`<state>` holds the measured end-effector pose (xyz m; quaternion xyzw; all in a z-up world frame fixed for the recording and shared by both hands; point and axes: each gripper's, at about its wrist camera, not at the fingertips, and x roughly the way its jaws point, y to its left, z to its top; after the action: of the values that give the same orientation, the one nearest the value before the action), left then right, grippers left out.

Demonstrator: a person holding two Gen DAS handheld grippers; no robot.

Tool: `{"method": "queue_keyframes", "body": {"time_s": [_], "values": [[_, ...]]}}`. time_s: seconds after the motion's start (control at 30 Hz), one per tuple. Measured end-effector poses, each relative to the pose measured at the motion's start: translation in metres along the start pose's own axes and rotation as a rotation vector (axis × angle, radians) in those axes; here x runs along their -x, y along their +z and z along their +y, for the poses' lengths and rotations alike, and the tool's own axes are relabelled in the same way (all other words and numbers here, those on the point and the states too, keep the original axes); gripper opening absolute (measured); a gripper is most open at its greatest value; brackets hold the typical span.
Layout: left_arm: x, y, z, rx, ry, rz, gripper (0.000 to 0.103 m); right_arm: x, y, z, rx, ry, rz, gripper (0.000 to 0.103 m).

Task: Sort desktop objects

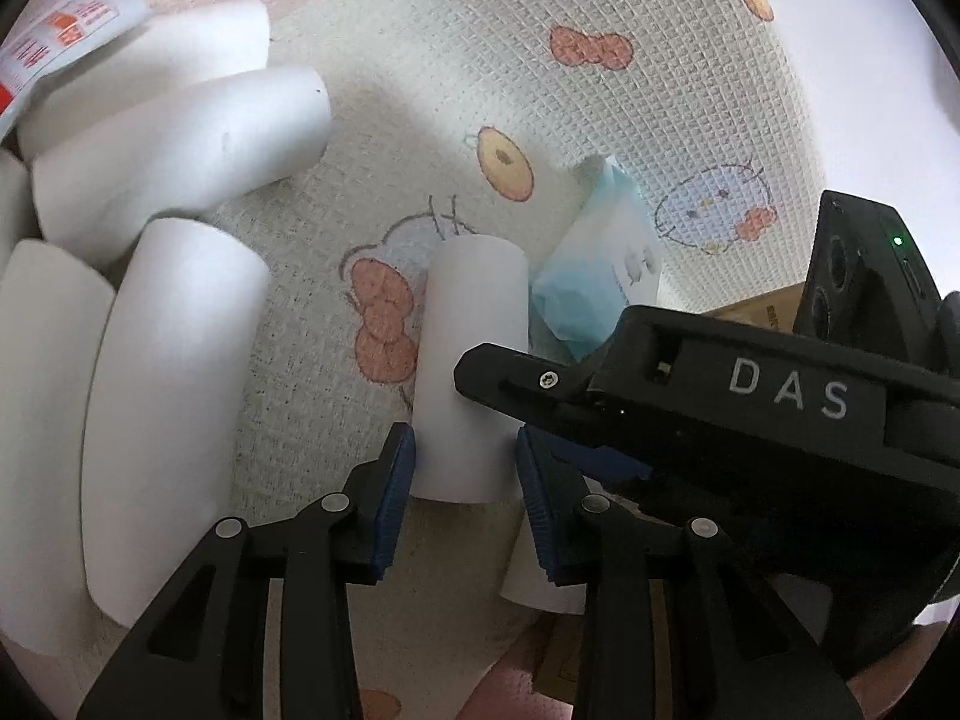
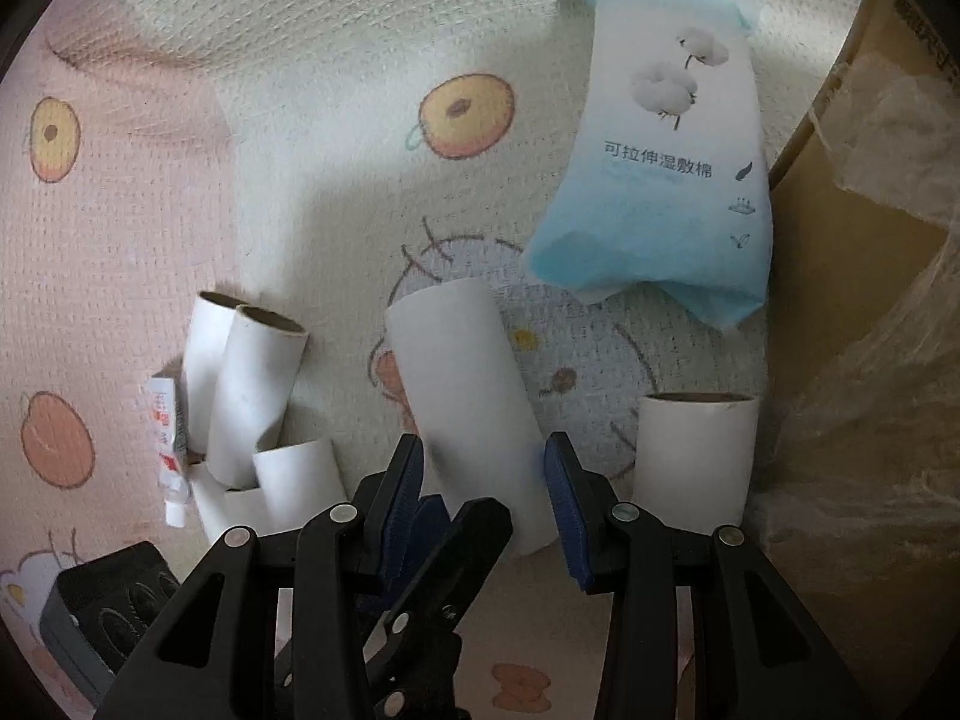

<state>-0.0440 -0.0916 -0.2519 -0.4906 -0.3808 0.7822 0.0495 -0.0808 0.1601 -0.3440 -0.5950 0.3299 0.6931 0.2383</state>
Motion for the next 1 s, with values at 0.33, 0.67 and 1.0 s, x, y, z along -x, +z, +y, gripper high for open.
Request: {"method": "queue_keyframes", "body": {"time_s": [0.33, 0.67, 1.0], "values": [[-0.011, 0.004, -0.004, 0.004, 0.004, 0.012, 0.046, 0.006, 0.001, -0.005, -0.024, 0.019, -0.019, 0.039], [0.021, 0.003, -0.019, -0.098, 0.031, -0.11, 0.046, 0.027, -0.003, 0.019, 0.053, 0.042, -0.054, 0.039], [0.074, 0.004, -0.039, -0.154, 0.042, -0.247, 0.045, 0.064, -0.017, 0.053, 0.162, 0.129, -0.136, 0.039]]}}
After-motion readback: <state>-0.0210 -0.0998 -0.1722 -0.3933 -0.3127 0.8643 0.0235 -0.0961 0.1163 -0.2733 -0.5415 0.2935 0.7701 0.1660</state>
